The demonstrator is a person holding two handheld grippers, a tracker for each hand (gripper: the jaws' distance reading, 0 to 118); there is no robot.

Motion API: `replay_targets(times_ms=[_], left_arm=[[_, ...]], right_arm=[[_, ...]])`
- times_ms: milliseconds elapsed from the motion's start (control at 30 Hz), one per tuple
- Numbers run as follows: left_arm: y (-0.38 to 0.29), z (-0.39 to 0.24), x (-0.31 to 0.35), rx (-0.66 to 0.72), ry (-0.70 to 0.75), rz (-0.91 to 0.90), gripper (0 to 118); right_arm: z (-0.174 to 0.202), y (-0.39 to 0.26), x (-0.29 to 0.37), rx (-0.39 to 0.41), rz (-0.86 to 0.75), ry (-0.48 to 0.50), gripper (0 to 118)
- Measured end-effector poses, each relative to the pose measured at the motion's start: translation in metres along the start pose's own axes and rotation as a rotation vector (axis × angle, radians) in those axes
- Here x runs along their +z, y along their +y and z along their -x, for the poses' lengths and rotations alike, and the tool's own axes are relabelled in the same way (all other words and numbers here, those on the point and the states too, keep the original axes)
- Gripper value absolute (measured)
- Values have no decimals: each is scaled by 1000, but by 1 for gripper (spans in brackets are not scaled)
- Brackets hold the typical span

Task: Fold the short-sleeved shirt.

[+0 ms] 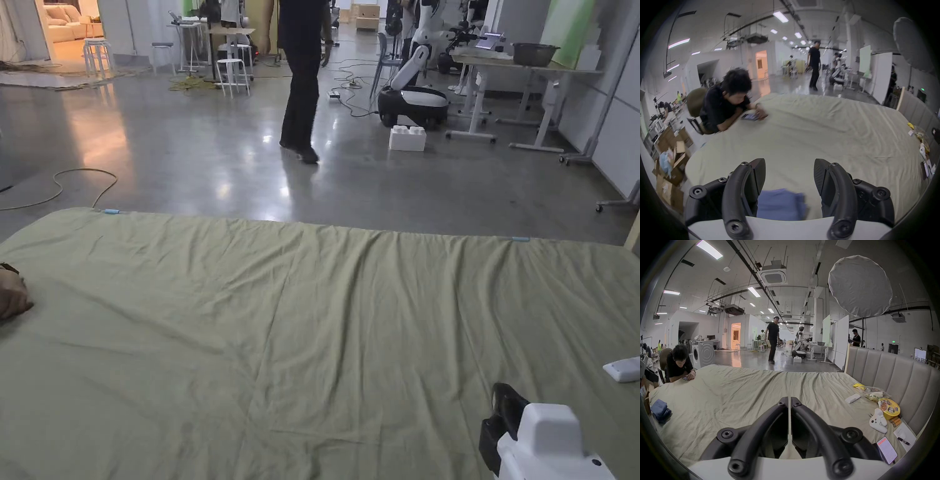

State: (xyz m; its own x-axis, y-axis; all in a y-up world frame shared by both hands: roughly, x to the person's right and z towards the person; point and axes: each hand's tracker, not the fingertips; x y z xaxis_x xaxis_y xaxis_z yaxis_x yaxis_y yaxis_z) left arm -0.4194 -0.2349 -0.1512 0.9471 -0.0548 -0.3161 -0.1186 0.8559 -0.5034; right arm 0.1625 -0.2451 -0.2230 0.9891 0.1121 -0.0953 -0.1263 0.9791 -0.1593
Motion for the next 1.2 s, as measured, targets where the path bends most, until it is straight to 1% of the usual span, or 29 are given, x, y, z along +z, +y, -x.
replay_targets(times_ms=[100,267,333,400,433,467,533,567,700,733,833,867,933,1200], left_arm=[[-7,-50,-1,32,-78,-66,63],[-12,-129,-5,21,-85,-177,63],[-9,-152,-2,45,-137,-228,62],[-7,-176,3,42,-150,-266,59],[-6,-184,5,36,-151,-280,56],[-5,-191,7,34,-152,-287,49],[-3,-209,14,36,-168,-305,22],[-2,-214,16,36,-174,-307,17],[0,-233,24,21,-164,-331,15],[1,-236,25,13,-165,-335,11],[2,-246,30,-18,-157,-348,6],[2,-246,31,-15,-154,-359,6],[3,-250,32,-13,-146,-362,6],[-1,-255,34,-30,-127,-360,6]], right_arm=[[4,-1,-1,-2,10,3,3],[11,1,-1,-17,14,5,3],[13,2,-1,-21,13,5,3],[13,4,0,-30,11,3,3],[14,4,0,-33,10,3,3],[14,4,0,-38,12,-1,3],[15,5,1,-49,13,-7,3],[16,5,1,-52,13,-11,3],[17,5,3,-60,6,-19,3],[18,6,3,-58,1,-21,3],[18,10,5,-44,-18,-27,3],[18,11,4,-60,-13,-28,3],[17,13,4,-66,-18,-32,3],[20,16,4,-59,-22,-17,3]])
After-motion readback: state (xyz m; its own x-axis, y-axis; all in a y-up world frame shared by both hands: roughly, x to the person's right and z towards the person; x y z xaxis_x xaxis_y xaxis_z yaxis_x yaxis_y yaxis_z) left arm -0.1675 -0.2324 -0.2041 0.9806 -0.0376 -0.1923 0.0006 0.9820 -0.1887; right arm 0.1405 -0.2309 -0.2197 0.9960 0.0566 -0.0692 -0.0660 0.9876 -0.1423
